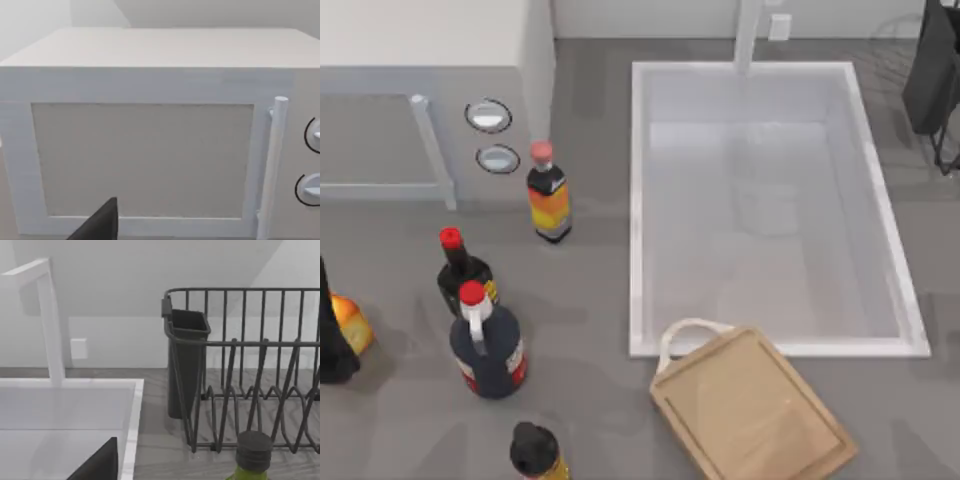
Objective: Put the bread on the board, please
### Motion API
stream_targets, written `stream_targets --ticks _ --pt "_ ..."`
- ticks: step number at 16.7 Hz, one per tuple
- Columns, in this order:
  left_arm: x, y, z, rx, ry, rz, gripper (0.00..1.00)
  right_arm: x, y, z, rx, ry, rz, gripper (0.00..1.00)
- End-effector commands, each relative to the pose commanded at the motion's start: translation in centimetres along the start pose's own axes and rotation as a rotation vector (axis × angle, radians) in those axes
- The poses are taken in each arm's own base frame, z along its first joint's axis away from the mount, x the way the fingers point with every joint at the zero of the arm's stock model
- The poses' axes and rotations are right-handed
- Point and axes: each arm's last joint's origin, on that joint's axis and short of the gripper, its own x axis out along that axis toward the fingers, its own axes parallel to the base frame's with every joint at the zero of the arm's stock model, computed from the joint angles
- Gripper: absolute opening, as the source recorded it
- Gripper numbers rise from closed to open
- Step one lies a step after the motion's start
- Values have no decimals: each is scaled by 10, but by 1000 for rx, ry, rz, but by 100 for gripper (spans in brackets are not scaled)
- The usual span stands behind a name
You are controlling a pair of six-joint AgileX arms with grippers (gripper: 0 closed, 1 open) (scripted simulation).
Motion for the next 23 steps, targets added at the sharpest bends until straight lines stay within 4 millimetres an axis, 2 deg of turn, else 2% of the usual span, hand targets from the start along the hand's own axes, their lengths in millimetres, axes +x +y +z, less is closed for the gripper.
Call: stream_targets --ticks 3,5,8,10,12,15,19,23 --pt "0 0 2 6 11 1 100 0 0 0 0 0 0 100" --pt "1 1 10 31 60 4 100 0 0 0 0 0 0 100" --pt "6 2 32 96 201 4 100 0 0 0 0 0 0 100" --pt "17 3 49 152 343 -7 100 0 0 0 0 0 0 100" --pt "35 5 61 209 533 -32 100 0 0 0 0 0 0 100" --pt "78 8 62 286 869 -109 100 0 0 0 0 0 0 100" --pt "137 13 46 360 1250 -256 100 0 0 0 0 0 0 100" --pt "176 19 29 396 1467 -370 100 0 0 0 0 0 0 100"
